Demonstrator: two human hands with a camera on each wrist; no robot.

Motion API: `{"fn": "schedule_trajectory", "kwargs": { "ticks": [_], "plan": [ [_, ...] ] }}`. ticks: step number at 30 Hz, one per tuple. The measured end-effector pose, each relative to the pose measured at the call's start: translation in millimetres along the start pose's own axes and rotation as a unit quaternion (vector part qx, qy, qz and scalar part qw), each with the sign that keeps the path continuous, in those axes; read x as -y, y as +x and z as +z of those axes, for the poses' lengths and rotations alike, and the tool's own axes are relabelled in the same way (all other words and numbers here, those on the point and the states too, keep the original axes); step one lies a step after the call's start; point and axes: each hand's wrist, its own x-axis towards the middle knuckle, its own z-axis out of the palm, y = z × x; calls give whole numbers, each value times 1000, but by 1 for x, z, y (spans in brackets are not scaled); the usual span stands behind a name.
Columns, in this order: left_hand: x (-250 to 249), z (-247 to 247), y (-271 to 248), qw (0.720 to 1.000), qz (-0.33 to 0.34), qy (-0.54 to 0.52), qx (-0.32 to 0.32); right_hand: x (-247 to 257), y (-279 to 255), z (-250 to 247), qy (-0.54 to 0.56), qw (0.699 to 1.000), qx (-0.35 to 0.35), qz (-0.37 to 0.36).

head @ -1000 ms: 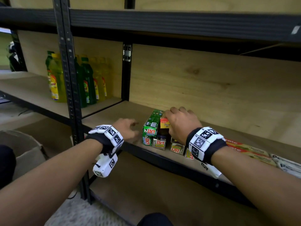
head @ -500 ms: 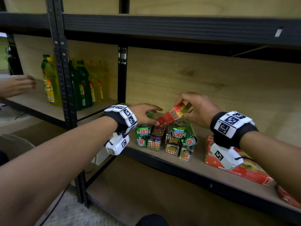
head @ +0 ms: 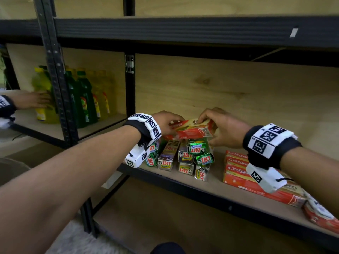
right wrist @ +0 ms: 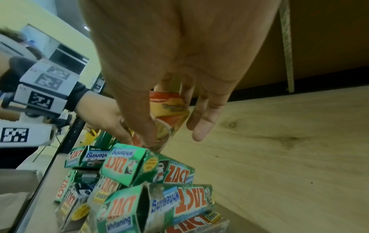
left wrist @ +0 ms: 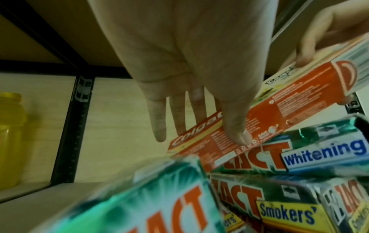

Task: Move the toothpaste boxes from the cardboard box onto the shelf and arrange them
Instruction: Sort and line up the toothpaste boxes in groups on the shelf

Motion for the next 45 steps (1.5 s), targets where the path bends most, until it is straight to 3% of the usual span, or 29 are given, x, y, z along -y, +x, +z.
{"fn": "schedule_trajectory", "kwargs": {
  "ticks": [7,14,23,31,38,45],
  "plan": [
    [-19,-9,4,997,12,44,-68,-15,-10,-5,11,996,-86,36],
    [-63,-17,5,984,20,110,-137,-26,-40,-24,-14,990,-115,77],
    [-129,-4,2,980,86,148,-101,-54,-104,-53,-71,983,-31,168],
    [-184,42,-12,979,153,133,-9,-87,-164,-43,-86,969,75,218],
    [-195,97,-23,974,170,146,45,-110,-194,-1,-114,951,152,243],
    [-189,126,-24,981,147,115,46,-122,-197,17,-87,949,169,250]
  ]
}}
